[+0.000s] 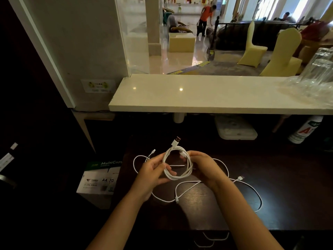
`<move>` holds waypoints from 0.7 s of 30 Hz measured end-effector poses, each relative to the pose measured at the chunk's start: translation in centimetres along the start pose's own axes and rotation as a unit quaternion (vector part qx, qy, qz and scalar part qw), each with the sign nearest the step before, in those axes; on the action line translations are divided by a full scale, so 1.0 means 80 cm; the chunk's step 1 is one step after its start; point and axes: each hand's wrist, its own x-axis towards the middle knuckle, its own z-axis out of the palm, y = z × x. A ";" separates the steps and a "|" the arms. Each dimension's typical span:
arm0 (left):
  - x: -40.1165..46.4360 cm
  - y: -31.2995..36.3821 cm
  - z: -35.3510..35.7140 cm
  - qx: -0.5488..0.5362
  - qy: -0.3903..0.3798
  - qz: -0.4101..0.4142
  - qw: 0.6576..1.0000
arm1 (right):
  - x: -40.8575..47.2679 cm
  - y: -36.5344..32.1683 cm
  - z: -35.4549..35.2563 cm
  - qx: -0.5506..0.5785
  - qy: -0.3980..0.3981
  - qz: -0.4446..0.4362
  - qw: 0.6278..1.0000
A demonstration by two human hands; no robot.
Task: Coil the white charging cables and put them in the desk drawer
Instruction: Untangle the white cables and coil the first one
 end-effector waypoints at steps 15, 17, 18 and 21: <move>-0.005 -0.003 0.019 -0.039 0.100 0.011 0.994 | -0.027 -0.005 0.018 -0.112 0.019 -0.117 0.987; -0.007 -0.003 0.019 -0.042 0.096 0.017 0.994 | -0.026 -0.005 0.020 -0.181 0.046 -0.133 0.973; -0.008 -0.003 0.019 -0.041 0.095 0.020 0.994 | -0.024 -0.004 0.020 -0.231 0.061 -0.143 0.961; -0.009 -0.004 0.021 -0.030 0.094 0.020 0.995 | -0.019 -0.001 0.015 -0.309 0.092 -0.160 0.933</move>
